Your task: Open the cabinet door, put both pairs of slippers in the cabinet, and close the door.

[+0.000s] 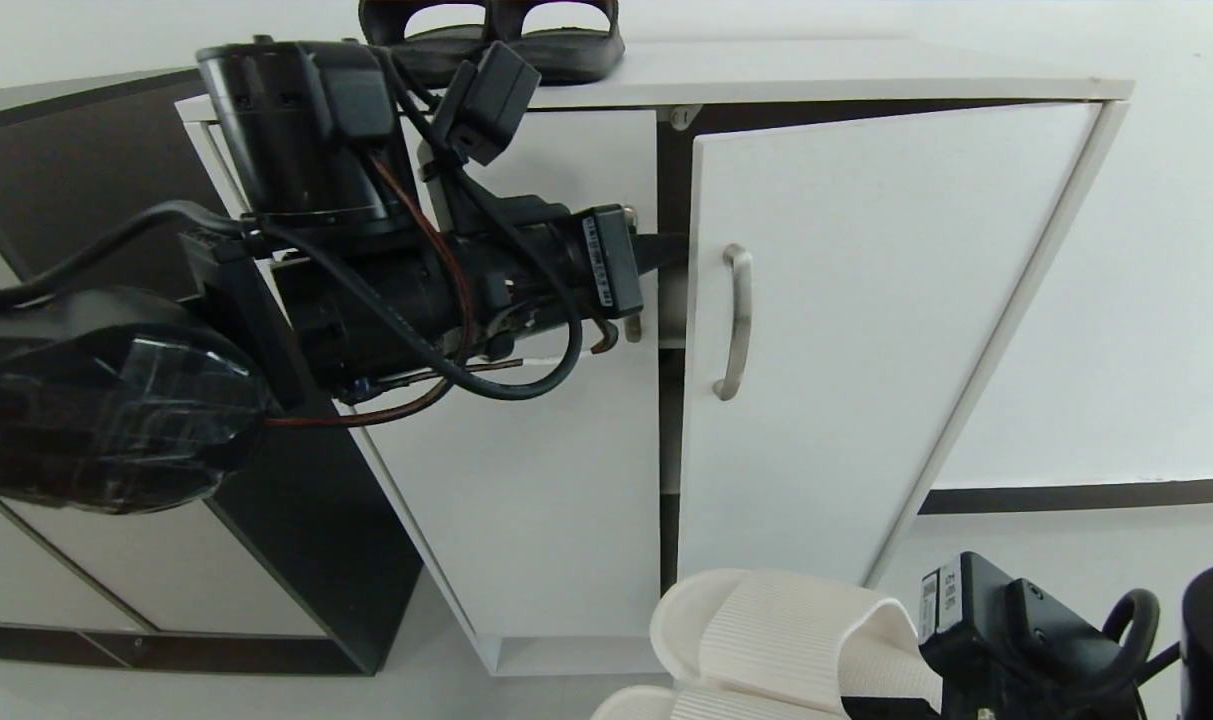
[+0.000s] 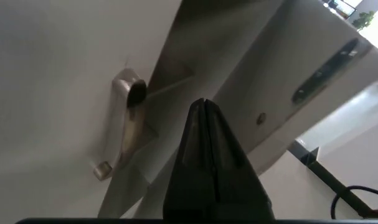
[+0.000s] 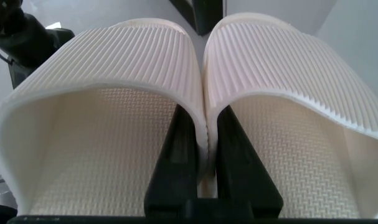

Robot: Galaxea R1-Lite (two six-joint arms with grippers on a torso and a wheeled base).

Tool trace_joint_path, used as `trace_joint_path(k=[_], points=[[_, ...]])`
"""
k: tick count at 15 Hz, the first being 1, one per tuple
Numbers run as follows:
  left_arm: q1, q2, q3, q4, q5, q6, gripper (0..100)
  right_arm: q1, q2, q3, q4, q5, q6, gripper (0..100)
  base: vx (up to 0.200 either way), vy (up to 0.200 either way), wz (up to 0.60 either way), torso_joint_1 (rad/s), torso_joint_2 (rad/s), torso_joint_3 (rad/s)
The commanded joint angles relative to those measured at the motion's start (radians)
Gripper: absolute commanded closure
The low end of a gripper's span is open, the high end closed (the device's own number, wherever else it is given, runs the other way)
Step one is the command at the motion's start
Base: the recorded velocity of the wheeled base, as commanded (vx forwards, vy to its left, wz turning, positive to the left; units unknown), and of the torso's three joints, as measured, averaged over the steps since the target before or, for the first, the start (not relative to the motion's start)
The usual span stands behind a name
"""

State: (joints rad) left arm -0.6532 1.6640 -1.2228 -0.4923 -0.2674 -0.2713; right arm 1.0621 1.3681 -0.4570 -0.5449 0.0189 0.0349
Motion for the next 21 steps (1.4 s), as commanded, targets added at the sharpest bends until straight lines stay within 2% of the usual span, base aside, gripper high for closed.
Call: trace_joint_path(k=[1,4,8,10,12,14,15,17,18,21], points=[[0.01,0.037,-0.021,-0.002,-0.003,0.0,100,0.012,0.008,0.0,0.002,-0.001,0.0,100,0.0,0.0,0.0,0.0,0.0,0.0],[0.01,0.031,-0.027,-0.002,0.002,0.0,100,0.013,0.025,-0.002,0.003,-0.002,0.002,100,0.0,0.0,0.0,0.0,0.0,0.0],[-0.005,0.025,-0.023,-0.018,0.005,0.007,100,0.016,0.036,0.003,0.003,-0.002,0.002,100,-0.2,0.0,0.0,0.008,0.0,0.001],[-0.062,0.017,-0.007,-0.026,0.01,0.012,100,0.061,0.022,0.015,0.01,-0.002,0.002,100,-0.2,0.0,0.0,0.0,0.0,0.005],[-0.143,0.026,-0.007,-0.022,0.014,0.018,100,0.101,0.016,0.018,0.029,-0.004,0.002,100,-0.2,0.0,0.0,0.005,0.0,-0.002],[-0.2,0.048,-0.009,-0.022,0.01,0.052,100,0.108,0.014,0.018,0.031,-0.004,0.003,100,-0.2,0.0,0.0,-0.002,0.0,0.0],[-0.203,0.054,-0.009,-0.026,0.008,0.064,100,0.108,0.016,0.015,0.029,-0.004,0.007,100,-0.2,0.0,0.0,0.002,0.0,0.002],[-0.195,0.049,-0.006,-0.041,0.024,0.064,100,0.102,0.022,-0.003,0.028,-0.008,0.013,100,-0.1,0.0,0.0,0.001,0.0,-0.001],[-0.154,0.026,0.023,-0.089,0.065,0.063,100,0.094,0.039,-0.029,0.028,-0.034,0.053,100,0.0,0.0,0.0,0.0,0.0,0.0],[-0.034,-0.124,0.151,-0.111,0.258,0.058,100,0.053,0.138,-0.123,0.025,-0.274,0.108,100,0.0,0.0,0.0,0.0,0.0,0.0]])
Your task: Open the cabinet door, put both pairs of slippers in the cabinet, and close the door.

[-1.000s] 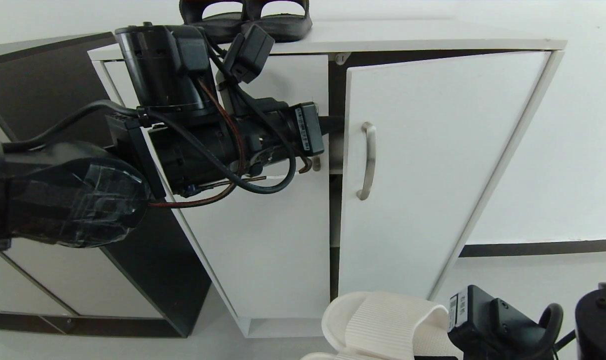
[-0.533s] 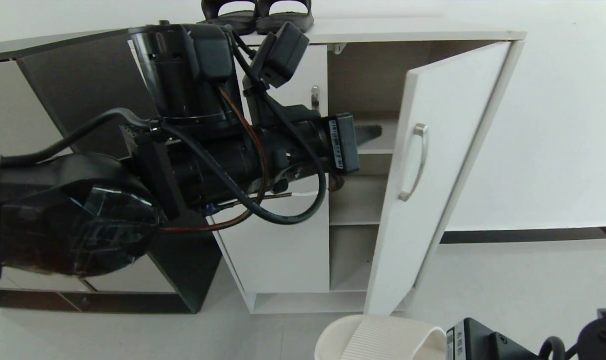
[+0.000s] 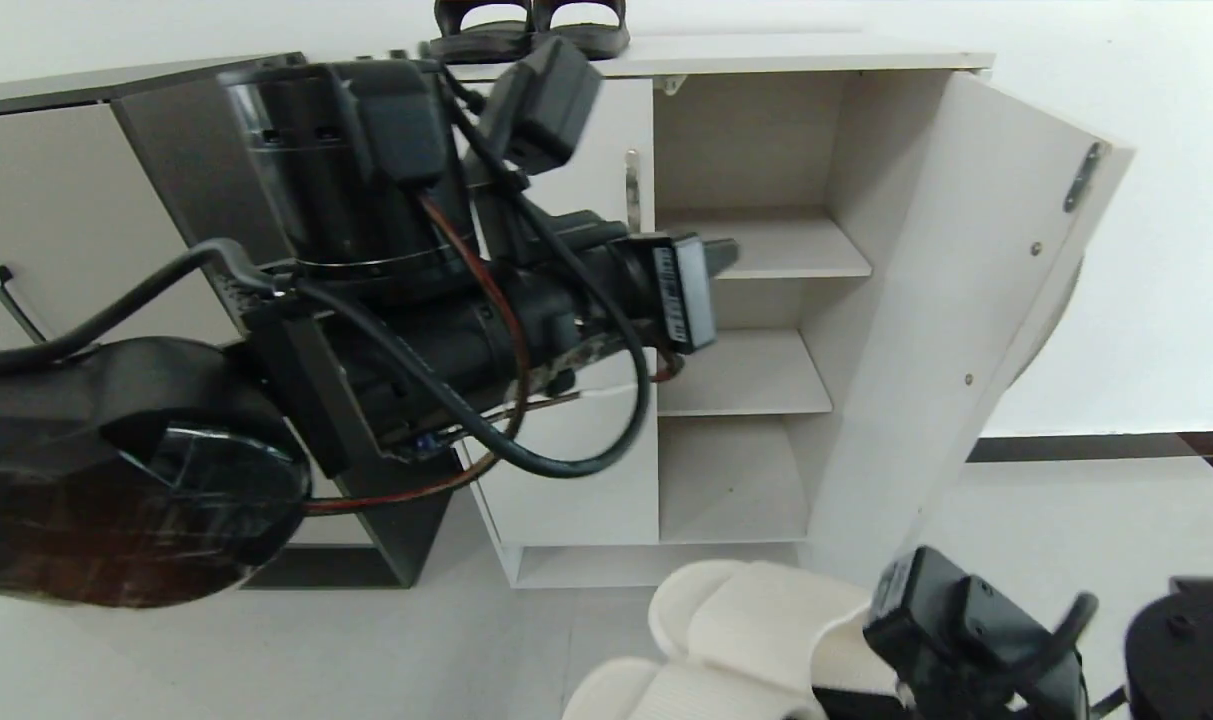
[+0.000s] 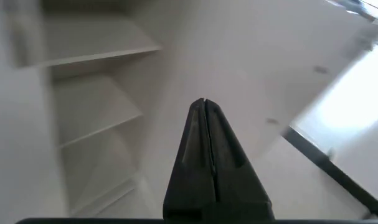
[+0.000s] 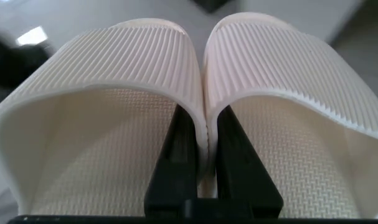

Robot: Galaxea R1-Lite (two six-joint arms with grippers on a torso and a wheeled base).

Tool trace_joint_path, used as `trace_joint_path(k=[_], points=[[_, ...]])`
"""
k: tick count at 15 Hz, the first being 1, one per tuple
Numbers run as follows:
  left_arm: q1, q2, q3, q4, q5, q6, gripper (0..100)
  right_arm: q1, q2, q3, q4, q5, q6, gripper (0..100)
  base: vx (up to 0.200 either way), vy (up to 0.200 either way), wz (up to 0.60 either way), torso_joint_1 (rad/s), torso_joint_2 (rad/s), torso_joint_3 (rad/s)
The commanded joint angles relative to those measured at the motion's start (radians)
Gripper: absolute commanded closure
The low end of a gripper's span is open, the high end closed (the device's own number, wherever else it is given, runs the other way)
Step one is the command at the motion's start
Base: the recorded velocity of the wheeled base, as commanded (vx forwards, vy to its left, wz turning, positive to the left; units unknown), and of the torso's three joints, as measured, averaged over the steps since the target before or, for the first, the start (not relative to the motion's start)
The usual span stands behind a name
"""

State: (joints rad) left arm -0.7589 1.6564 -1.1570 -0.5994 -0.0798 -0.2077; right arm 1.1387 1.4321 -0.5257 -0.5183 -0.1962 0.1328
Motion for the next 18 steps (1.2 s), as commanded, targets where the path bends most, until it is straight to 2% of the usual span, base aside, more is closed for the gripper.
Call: trace_joint_path(k=[1,2,3,4,6,7,8,9,10,11,12,13,14,15,16,18], points=[[0.092,-0.158,0.128,0.007,0.091,-0.01,100,-0.033,0.093,-0.071,-0.002,-0.098,0.011,100,0.0,0.0,0.0,0.0,0.0,0.0],[0.188,-0.294,0.263,0.046,0.121,-0.007,100,-0.066,0.134,-0.115,-0.002,-0.167,0.021,100,0.0,0.0,0.0,0.0,0.0,0.0],[0.256,-0.411,0.341,0.07,0.149,-0.004,100,-0.094,0.162,-0.148,0.001,-0.206,0.033,100,0.0,0.0,0.0,0.0,0.0,0.0],[0.302,-0.521,0.41,0.107,0.195,-0.006,100,-0.134,0.205,-0.188,-0.002,-0.261,0.051,100,0.0,0.0,0.0,0.0,0.0,0.0],[0.36,-0.731,0.573,0.225,0.304,-0.002,100,-0.195,0.304,-0.284,-0.005,-0.373,0.12,100,0.0,0.0,0.0,0.0,0.0,0.0],[0.395,-0.819,0.665,0.28,0.313,0.033,100,-0.217,0.33,-0.303,-0.006,-0.382,0.126,100,0.0,0.0,0.0,0.0,0.0,0.0],[0.434,-0.877,0.728,0.305,0.325,0.086,100,-0.228,0.343,-0.309,-0.008,-0.381,0.126,100,0.0,0.0,0.0,0.0,0.0,0.0],[0.567,-1.003,0.858,0.322,0.396,0.209,100,-0.234,0.361,-0.313,-0.012,-0.388,0.128,100,0.0,0.0,0.0,0.0,0.0,0.0],[0.667,-1.09,0.941,0.317,0.456,0.234,100,-0.234,0.363,-0.313,-0.022,-0.388,0.126,100,0.0,0.0,0.0,0.0,0.0,0.0],[0.728,-1.159,0.985,0.322,0.454,0.232,100,-0.234,0.363,-0.309,-0.028,-0.388,0.125,100,0.0,0.0,0.0,0.0,0.0,0.0],[0.799,-1.27,1.06,0.328,0.443,0.232,100,-0.234,0.364,-0.309,-0.032,-0.388,0.125,100,0.0,0.0,0.0,0.0,0.0,0.0],[0.823,-1.363,1.111,0.345,0.425,0.241,100,-0.235,0.366,-0.31,-0.034,-0.388,0.123,100,0.0,0.0,0.0,0.0,0.0,0.0],[0.816,-1.468,1.157,0.388,0.361,0.263,100,-0.235,0.366,-0.309,-0.032,-0.388,0.123,100,0.0,0.0,0.0,0.0,0.0,0.0],[0.791,-1.577,1.157,0.512,0.23,0.264,100,-0.241,0.367,-0.306,-0.034,-0.388,0.123,100,0.0,0.0,0.0,0.0,0.0,0.0],[0.76,-1.656,1.14,0.607,0.133,0.263,100,-0.243,0.367,-0.304,-0.034,-0.388,0.123,100,0.0,0.0,0.0,0.0,0.0,0.0],[0.757,-1.656,1.157,0.601,0.06,0.246,100,-0.241,0.367,-0.292,-0.043,-0.387,0.123,100,0.0,0.0,0.0,0.0,0.0,0.0]])
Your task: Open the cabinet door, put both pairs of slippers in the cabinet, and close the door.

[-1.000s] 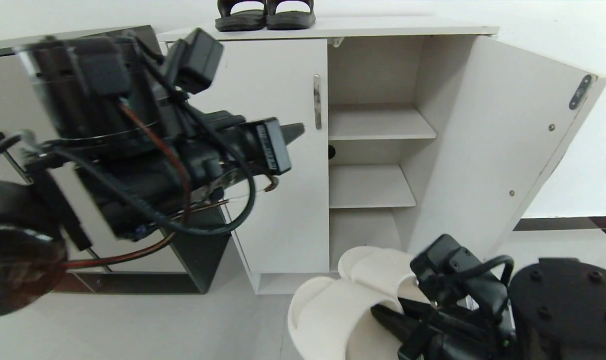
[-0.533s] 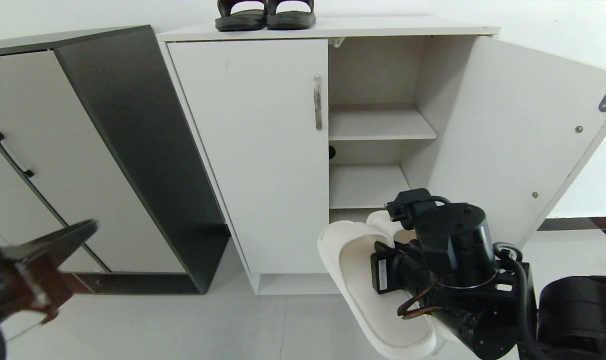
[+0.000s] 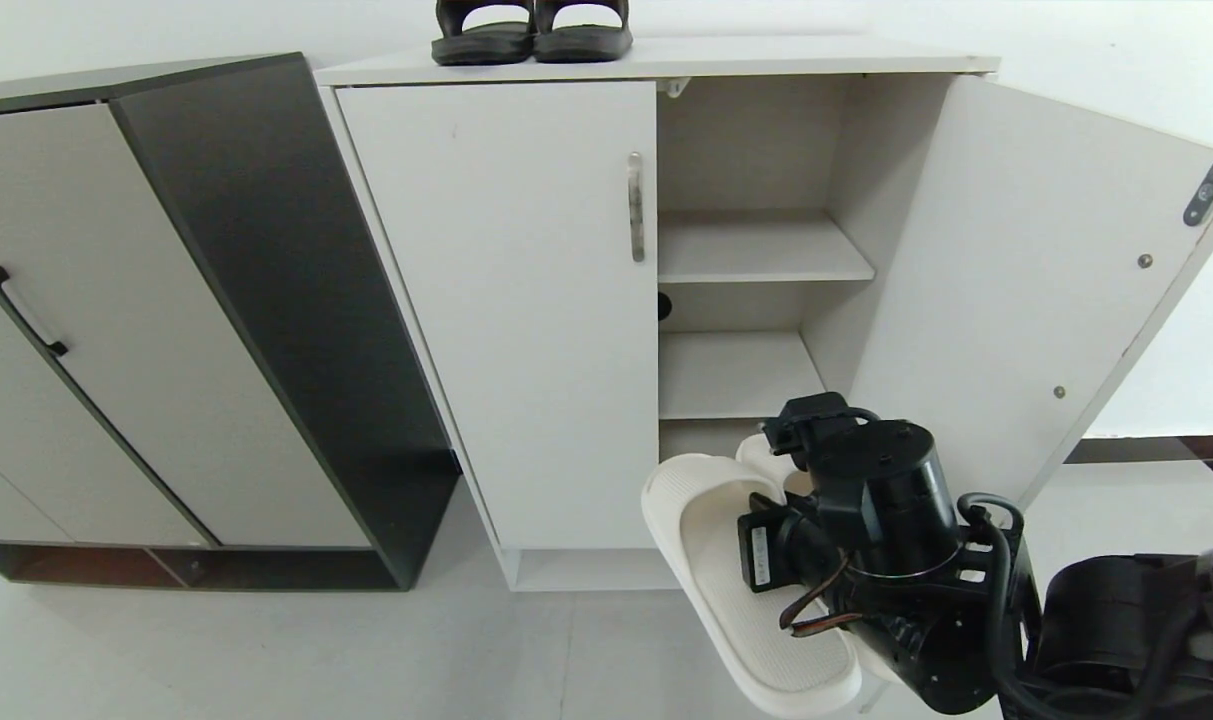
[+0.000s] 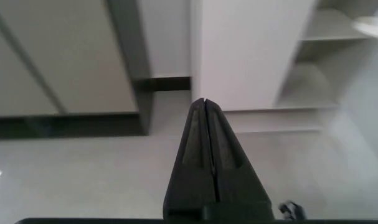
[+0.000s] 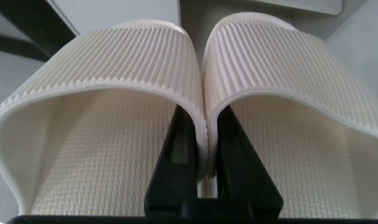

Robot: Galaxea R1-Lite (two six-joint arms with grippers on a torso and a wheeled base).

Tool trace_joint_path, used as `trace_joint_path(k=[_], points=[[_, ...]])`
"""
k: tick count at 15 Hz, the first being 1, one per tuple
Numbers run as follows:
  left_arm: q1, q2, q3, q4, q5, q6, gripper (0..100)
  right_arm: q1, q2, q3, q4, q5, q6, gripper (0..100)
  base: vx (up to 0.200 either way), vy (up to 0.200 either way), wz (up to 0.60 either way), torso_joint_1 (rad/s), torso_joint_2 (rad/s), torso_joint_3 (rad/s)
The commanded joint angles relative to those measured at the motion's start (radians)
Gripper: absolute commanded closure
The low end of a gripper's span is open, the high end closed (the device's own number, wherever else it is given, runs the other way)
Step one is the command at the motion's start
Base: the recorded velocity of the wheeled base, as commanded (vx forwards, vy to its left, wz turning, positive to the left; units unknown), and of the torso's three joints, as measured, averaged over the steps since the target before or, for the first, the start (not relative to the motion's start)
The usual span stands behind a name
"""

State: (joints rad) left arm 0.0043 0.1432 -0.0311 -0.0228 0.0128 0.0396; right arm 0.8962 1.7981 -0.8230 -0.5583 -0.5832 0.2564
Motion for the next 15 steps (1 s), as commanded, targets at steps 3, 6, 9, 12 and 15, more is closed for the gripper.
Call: trace_joint_path(k=[3,6,9,12,15], points=[[-0.006,-0.143,0.031,0.024,-0.054,0.006,100,0.003,0.01,0.01,-0.04,-0.001,-0.002,100,0.0,0.0,0.0,0.0,0.0,0.0],[-0.006,-0.143,0.031,0.024,-0.053,-0.009,100,0.003,0.04,-0.018,-0.052,-0.001,-0.003,100,0.0,0.0,0.0,0.0,0.0,0.0],[-0.006,-0.143,0.031,0.024,-0.053,-0.006,100,0.006,0.044,-0.019,-0.124,-0.014,-0.054,100,0.0,0.0,0.0,0.0,0.0,0.0],[-0.006,-0.143,0.031,0.024,-0.053,-0.007,100,0.003,0.05,-0.035,-0.127,-0.056,-0.072,100,0.0,-0.2,0.0,0.001,0.0,0.002],[-0.006,-0.143,0.031,0.024,-0.053,-0.007,100,0.012,0.067,-0.05,-0.127,-0.078,-0.074,100,0.0,-0.2,0.0,0.002,0.01,-0.001]])
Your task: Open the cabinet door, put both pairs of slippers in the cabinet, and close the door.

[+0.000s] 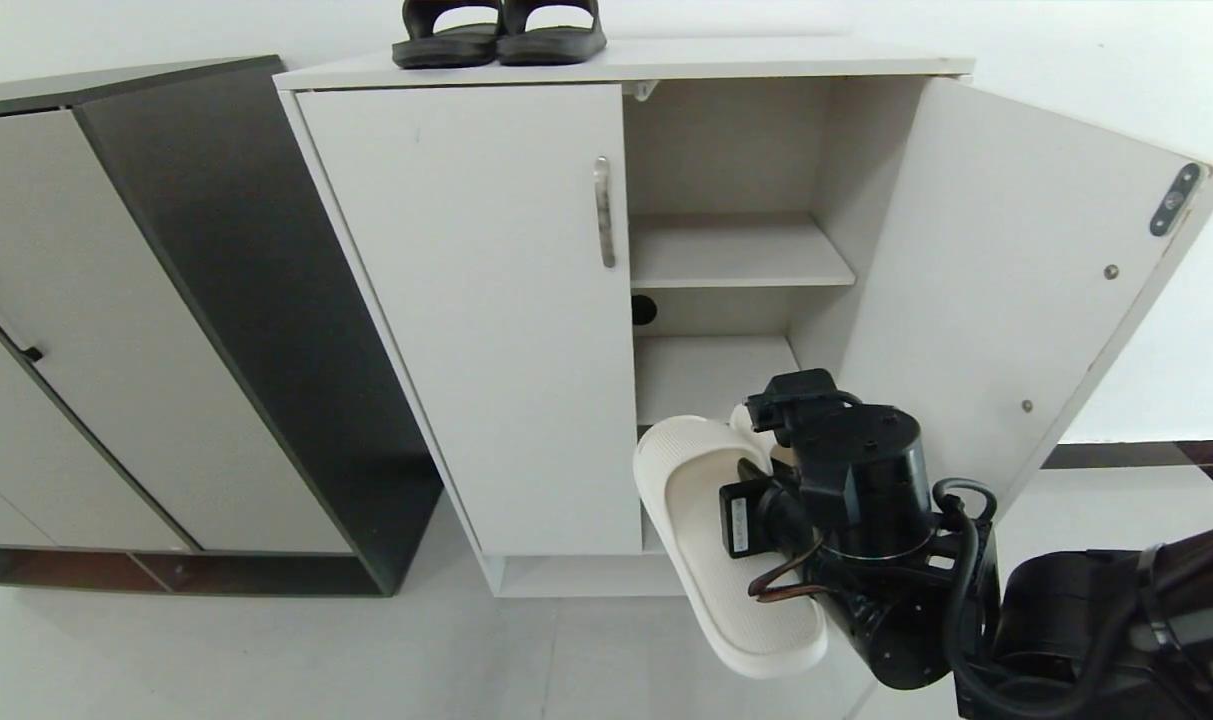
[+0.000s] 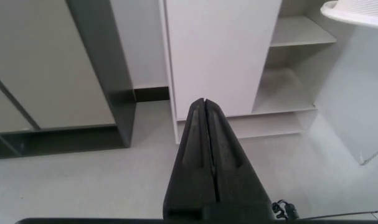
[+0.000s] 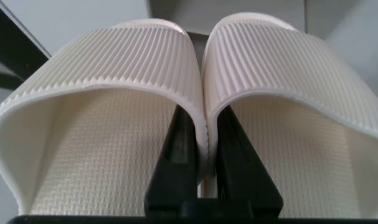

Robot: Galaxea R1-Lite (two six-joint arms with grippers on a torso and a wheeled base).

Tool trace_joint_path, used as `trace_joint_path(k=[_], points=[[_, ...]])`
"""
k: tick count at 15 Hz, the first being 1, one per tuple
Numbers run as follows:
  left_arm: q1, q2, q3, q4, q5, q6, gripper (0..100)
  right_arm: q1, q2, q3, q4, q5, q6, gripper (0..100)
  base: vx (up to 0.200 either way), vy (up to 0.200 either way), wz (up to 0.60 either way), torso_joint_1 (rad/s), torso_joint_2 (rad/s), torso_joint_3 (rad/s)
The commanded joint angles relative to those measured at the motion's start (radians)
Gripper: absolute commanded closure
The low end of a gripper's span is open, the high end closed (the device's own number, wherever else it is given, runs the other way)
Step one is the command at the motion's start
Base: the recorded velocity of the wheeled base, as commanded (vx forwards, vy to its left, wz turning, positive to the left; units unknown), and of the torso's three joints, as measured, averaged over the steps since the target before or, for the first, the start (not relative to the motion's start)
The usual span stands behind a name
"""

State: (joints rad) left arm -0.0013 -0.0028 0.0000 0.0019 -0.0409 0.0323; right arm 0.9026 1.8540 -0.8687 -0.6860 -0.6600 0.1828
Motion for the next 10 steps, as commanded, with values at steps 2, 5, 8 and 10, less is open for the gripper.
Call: trace_joint_path(k=[2,5,8,10], points=[[0.0,0.003,0.0,0.0,-0.001,-0.002,100,0.007,0.039,-0.026,-0.001,-0.016,0.003,100,0.0,0.0,0.0,0.0,0.0,0.0],[0.0,0.003,0.0,0.0,-0.001,-0.002,100,0.007,0.079,-0.061,-0.049,-0.064,-0.002,100,0.0,0.0,0.0,0.0,0.0,0.0],[0.0,0.003,0.0,0.0,0.001,-0.002,100,-0.027,0.168,-0.095,-0.116,-0.072,0.0,100,0.0,0.0,0.0,0.0,0.0,0.0],[0.0,0.003,0.0,0.0,0.001,-0.003,100,-0.068,0.22,-0.098,-0.193,-0.072,-0.029,100,0.0,0.0,0.0,0.0,0.0,0.0]])
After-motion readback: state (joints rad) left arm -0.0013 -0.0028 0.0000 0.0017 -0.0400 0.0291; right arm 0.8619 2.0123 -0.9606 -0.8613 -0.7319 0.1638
